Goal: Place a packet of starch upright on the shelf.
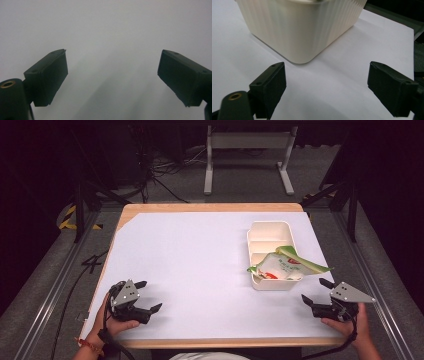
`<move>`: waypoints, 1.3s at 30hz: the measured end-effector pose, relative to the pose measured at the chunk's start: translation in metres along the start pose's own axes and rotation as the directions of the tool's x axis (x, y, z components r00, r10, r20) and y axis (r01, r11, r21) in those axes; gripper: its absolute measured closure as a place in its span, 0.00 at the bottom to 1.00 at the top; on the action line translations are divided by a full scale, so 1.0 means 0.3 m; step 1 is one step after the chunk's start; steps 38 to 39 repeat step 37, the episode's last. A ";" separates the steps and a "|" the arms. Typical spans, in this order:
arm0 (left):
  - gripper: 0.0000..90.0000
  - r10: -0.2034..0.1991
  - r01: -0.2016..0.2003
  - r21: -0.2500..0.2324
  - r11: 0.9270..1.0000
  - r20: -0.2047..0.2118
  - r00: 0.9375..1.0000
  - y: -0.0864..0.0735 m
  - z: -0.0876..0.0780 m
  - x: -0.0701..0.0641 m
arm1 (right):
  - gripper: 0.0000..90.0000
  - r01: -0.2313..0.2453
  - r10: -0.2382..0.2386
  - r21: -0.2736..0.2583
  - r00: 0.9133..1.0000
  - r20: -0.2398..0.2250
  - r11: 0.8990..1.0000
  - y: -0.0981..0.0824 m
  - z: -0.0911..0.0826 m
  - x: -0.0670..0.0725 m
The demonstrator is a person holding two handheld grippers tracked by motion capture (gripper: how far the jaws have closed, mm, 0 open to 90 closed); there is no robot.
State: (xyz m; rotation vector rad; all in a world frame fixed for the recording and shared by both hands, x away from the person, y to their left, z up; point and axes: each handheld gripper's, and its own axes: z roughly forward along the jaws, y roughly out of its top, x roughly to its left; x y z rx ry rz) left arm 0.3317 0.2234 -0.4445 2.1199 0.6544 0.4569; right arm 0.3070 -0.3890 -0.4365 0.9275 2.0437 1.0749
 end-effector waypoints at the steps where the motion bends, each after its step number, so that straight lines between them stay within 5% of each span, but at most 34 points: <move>1: 0.11 0.000 0.000 0.001 1.000 0.000 1.000 0.000 0.001 0.000 | 0.17 0.001 -0.001 -0.001 1.000 -0.001 1.000 0.000 0.000 0.001; 27: 0.11 0.005 -0.005 0.017 1.000 0.006 1.000 0.003 0.011 0.000 | 0.15 0.030 -0.030 -0.012 1.000 0.003 0.999 0.007 0.003 0.022; 39: 0.11 0.010 -0.009 0.013 1.000 -0.021 1.000 0.009 0.012 -0.002 | 0.15 -0.009 0.009 -0.009 1.000 -0.013 1.000 -0.001 0.001 0.017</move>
